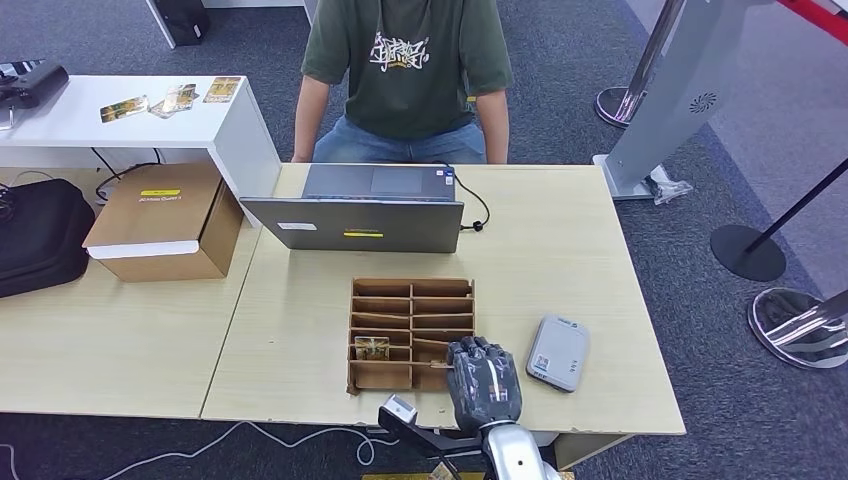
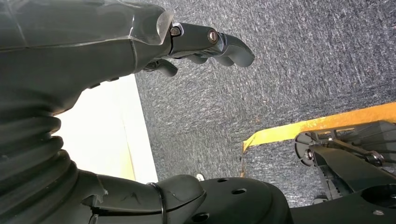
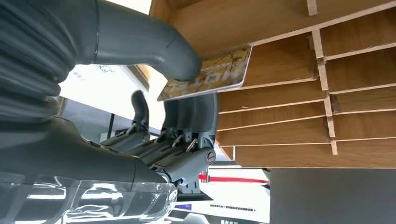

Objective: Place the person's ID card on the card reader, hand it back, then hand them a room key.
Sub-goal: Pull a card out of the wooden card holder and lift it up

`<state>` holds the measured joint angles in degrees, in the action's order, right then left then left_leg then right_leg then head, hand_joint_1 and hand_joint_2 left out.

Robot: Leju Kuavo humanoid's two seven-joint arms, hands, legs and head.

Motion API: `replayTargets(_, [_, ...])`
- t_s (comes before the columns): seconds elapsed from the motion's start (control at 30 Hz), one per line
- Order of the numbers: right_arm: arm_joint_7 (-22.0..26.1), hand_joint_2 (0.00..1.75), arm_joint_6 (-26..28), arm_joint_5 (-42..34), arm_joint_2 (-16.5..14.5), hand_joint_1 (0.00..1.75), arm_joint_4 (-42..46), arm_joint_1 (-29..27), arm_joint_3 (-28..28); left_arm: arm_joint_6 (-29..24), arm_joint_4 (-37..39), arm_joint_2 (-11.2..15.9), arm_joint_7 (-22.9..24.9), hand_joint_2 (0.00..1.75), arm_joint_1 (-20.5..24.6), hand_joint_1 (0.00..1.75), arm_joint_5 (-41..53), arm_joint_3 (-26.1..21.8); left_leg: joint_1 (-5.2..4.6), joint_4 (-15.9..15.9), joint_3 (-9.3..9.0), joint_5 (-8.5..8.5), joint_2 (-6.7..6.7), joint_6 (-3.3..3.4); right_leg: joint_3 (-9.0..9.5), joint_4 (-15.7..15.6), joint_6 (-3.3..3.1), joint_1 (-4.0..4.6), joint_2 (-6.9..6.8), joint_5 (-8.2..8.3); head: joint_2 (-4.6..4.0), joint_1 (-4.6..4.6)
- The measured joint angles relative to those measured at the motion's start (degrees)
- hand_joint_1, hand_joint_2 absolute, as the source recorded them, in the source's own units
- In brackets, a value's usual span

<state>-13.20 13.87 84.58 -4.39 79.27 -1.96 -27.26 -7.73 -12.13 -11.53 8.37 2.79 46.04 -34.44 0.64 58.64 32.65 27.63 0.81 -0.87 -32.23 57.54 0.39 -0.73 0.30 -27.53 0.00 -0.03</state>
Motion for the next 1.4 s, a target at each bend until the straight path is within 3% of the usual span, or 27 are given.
replayTargets(0.07, [0.2,1.75,0.4,-0.4,0.0,1.75,-0.2,0.0,0.1,0.0,0.0,0.0,0.0,1.75,0.0,0.0,0.1,-0.1,0.0,0.0,0.0,0.0,0.0,0.0,0.0,0.0,0.0,0.0,0.0,0.0,-0.01,0.0])
replayTargets(0.93, [-0.1,1.75,5.3,-0.5,0.0,1.75,1.1,-0.8,0.8,0.2,0.0,0.0,-0.4,1.75,0.0,0.0,0.9,-0.8,0.0,0.0,0.01,0.01,0.0,0.0,-0.03,0.0,0.0,0.0,0.0,0.0,-0.01,-0.01])
replayTargets(1.4, [1.3,1.75,11.6,-2.6,0.0,1.75,8.6,-3.1,3.8,-0.1,0.0,0.0,-1.0,1.75,0.0,0.0,1.5,-1.0,0.0,0.0,0.03,0.01,0.0,0.0,-0.03,0.0,0.0,0.0,0.0,0.0,-0.01,-0.01])
